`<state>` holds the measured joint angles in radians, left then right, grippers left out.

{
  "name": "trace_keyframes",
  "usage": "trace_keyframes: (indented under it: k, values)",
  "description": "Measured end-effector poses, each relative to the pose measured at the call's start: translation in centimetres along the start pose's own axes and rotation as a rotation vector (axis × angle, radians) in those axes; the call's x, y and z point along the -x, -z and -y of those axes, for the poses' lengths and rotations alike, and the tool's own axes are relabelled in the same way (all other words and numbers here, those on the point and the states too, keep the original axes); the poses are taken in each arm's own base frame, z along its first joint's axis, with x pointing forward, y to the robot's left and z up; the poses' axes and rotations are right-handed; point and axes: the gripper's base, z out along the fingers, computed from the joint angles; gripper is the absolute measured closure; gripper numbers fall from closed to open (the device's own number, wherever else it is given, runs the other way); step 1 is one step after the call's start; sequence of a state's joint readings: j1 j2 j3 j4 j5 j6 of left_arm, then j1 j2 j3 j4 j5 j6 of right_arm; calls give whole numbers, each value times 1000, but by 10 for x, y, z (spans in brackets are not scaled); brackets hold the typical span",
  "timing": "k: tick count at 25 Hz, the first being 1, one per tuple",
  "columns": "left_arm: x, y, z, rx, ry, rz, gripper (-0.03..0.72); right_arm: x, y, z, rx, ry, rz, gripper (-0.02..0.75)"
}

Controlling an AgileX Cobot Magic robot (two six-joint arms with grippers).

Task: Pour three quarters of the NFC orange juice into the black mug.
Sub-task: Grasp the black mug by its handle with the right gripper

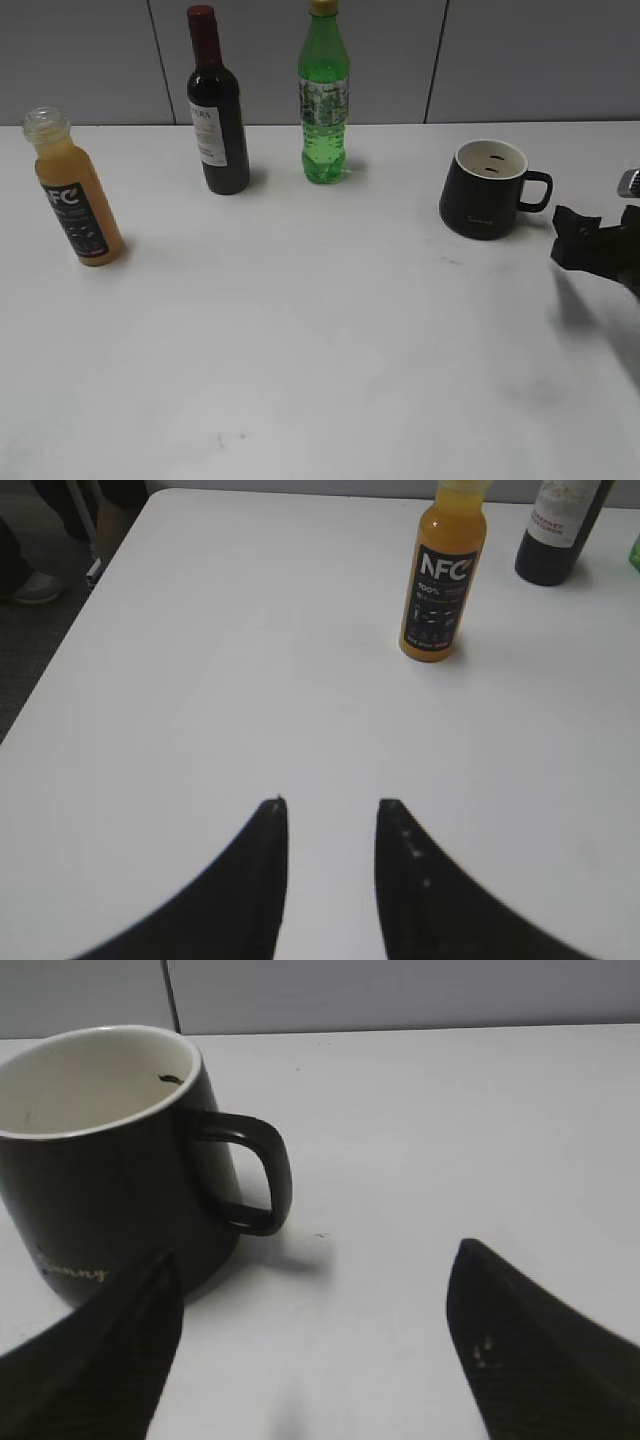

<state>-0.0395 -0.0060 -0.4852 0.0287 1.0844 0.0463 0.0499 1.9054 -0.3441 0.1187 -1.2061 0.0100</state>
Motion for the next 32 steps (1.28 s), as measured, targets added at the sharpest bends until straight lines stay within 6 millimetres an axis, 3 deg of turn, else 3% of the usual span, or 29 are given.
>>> trace_keyframes:
  k: [13,32]
  values:
    - [0,0,0,0,0,1,449,-13,-52,-5,0,2,11,124]
    - [0,0,0,0,0,1,449,-26,-95,-8,-11,-5,43,141]
